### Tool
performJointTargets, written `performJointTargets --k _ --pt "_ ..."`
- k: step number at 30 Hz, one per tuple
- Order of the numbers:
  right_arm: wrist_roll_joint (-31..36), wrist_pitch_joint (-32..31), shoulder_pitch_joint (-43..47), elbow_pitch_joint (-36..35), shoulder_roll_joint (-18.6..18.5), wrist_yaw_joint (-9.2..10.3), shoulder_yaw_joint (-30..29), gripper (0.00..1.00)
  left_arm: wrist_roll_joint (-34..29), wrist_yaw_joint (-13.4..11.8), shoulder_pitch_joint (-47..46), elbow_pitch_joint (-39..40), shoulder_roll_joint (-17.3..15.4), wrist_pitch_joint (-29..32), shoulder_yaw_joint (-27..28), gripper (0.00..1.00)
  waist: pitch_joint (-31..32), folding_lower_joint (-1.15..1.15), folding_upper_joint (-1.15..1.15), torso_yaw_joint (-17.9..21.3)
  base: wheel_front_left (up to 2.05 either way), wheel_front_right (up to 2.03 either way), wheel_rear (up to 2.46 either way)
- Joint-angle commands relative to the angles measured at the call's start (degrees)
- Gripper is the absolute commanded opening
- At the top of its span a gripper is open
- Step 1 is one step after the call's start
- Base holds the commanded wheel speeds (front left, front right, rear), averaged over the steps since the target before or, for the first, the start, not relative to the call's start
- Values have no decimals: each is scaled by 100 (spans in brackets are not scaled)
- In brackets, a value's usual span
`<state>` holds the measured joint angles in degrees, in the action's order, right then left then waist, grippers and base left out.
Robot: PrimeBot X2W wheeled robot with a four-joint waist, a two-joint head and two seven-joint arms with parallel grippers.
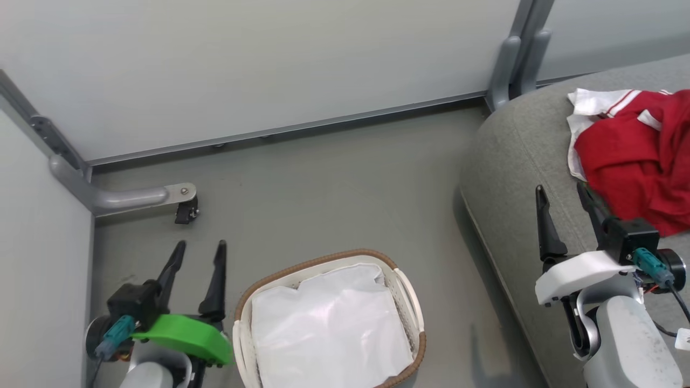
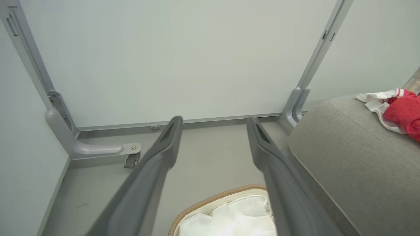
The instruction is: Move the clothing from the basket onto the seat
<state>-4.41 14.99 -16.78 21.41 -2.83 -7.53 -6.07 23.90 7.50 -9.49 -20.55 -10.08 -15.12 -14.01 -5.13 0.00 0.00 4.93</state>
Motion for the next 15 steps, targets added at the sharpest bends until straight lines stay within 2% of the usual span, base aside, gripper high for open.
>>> performJointTargets --k 1,9,15 --pt "-49 28 128 29 -23 8 56 100 -107 -2 135 -33 25 -3 154 100 43 0 0 -120 0 0 0" --pt "-184 28 337 46 -23 8 191 100 -450 -2 482 -20 185 -4 948 100 213 0 0 -302 0 0 0" --pt "-244 28 473 33 -22 8 260 100 -616 -2 696 89 288 -4 1250 100 325 0 0 -348 0 0 0"
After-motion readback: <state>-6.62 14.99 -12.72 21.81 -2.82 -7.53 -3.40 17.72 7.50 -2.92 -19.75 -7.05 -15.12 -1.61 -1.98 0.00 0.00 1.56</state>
